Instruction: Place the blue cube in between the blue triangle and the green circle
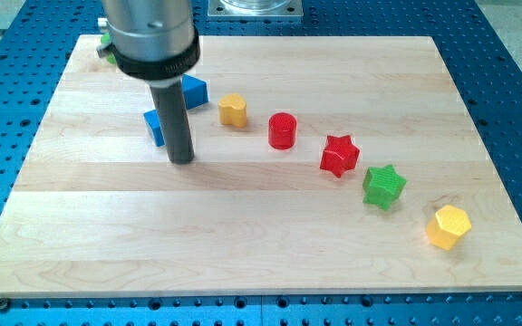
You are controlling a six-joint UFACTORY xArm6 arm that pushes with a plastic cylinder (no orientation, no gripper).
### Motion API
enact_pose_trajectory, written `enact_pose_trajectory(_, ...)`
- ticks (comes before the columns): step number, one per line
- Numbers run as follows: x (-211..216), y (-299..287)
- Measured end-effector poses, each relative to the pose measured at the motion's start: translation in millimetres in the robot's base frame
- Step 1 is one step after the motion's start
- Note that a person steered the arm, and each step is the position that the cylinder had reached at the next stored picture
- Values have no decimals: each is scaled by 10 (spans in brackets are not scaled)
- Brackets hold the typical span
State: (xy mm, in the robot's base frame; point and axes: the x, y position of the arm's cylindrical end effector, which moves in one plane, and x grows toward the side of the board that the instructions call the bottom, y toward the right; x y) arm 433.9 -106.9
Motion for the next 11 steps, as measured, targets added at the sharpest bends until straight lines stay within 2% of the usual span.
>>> enact_pose_trajectory(2, -639, -481)
enact_pose_trajectory(3, 95, -789)
enact_pose_trajectory(6, -1097, -916)
enact_pose_trajectory(7, -935, -1238)
enact_pose_trajectory(8, -541, -1011)
enact_pose_trajectory(9, -541, -711)
enact_pose_trajectory(10, -946, -646)
enact_pose_trajectory(11, -1175, -798)
